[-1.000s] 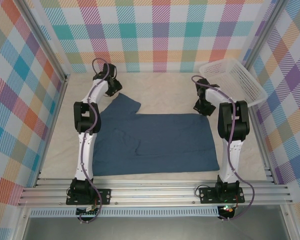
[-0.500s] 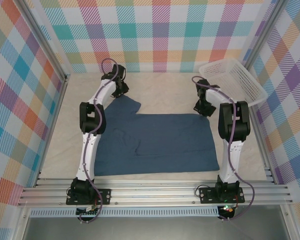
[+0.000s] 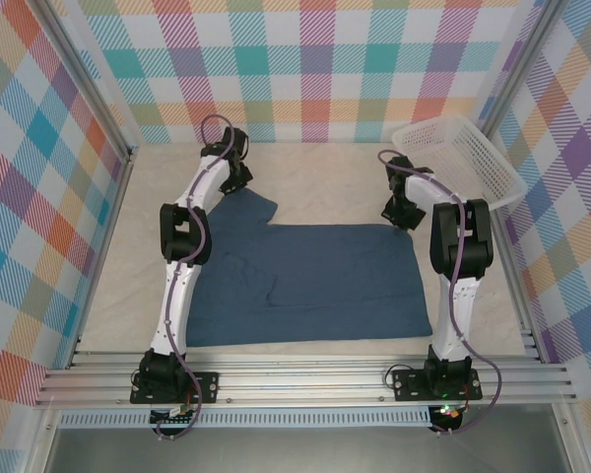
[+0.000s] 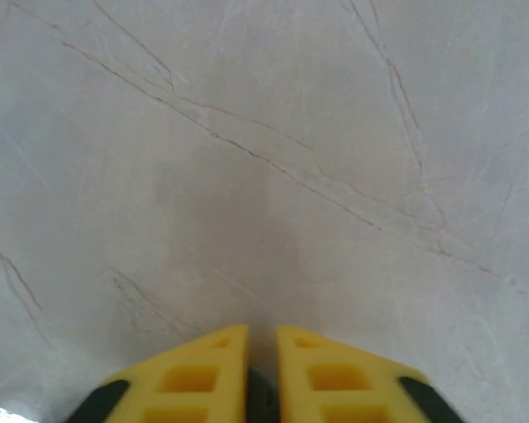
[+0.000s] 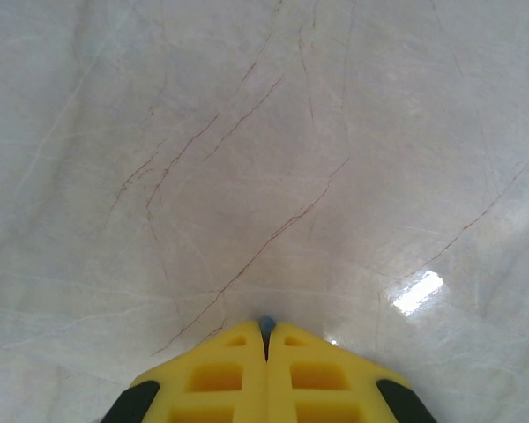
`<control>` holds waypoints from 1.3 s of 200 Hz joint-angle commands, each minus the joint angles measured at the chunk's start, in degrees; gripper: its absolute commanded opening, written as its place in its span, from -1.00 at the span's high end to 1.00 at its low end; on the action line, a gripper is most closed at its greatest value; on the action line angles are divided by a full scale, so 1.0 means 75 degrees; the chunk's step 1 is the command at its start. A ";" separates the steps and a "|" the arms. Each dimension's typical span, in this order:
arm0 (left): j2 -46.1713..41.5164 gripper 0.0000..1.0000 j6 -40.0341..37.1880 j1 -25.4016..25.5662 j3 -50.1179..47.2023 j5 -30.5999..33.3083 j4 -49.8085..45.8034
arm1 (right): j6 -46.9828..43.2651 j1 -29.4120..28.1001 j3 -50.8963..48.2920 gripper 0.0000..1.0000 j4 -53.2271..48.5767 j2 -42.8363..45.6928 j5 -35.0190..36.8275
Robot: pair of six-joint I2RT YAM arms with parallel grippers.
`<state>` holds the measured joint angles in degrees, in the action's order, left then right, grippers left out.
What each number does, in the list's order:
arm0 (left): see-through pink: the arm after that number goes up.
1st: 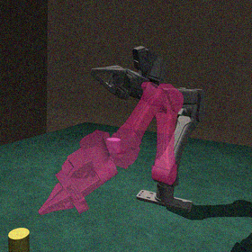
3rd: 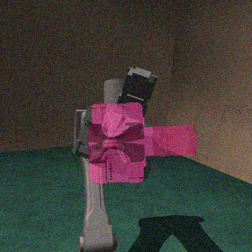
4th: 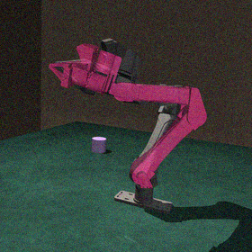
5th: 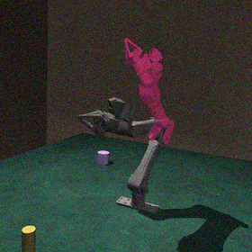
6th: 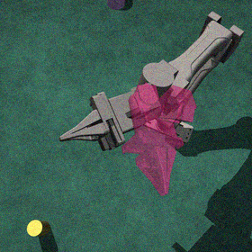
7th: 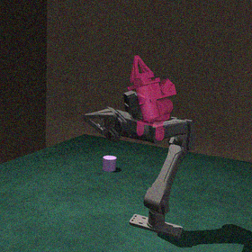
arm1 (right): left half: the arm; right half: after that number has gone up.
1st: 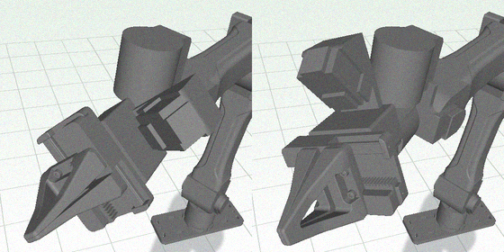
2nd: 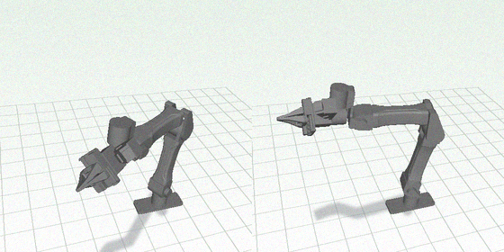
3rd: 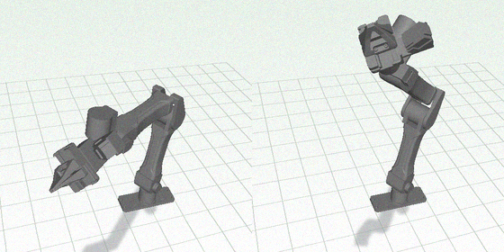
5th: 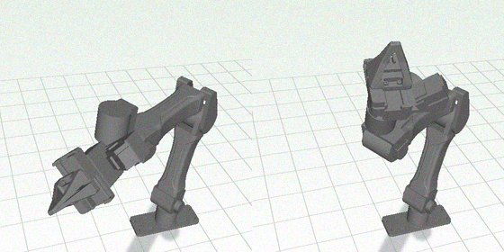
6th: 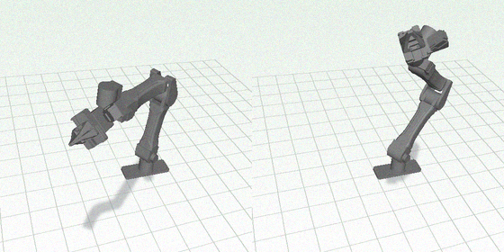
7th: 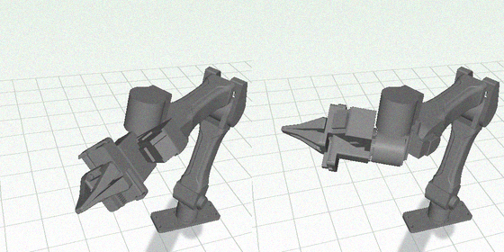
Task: Fold and stack the t-shirts
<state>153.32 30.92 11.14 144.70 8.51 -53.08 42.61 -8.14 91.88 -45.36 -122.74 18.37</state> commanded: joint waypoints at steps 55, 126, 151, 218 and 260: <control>-0.0920 1.00 -0.0628 0.0188 -0.0047 0.0587 -0.0610 | -0.0277 0.0020 -0.0093 1.00 -0.0130 0.0576 -0.0297; -0.4870 1.00 -0.0219 0.0262 -0.4515 0.0233 -0.0302 | -0.1086 0.0004 -0.0404 1.00 -0.0145 0.1288 -0.0583; -0.6351 1.00 -0.0086 0.0249 -0.6215 0.0011 -0.0144 | -0.1128 0.0007 -0.0663 1.00 -0.0233 0.1606 -0.0502; -0.9602 1.00 0.0755 0.0285 -0.9187 -0.0408 -0.0944 | -0.1001 -0.0001 -0.1475 1.00 -0.0822 0.2483 -0.0276; -1.1216 1.00 0.0977 0.0296 -1.0349 -0.0690 -0.1685 | -0.0878 -0.0001 -0.2408 1.00 -0.0952 0.3169 -0.0153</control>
<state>74.78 36.16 12.53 70.63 5.15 -60.42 35.27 -8.16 76.88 -49.67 -102.30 15.86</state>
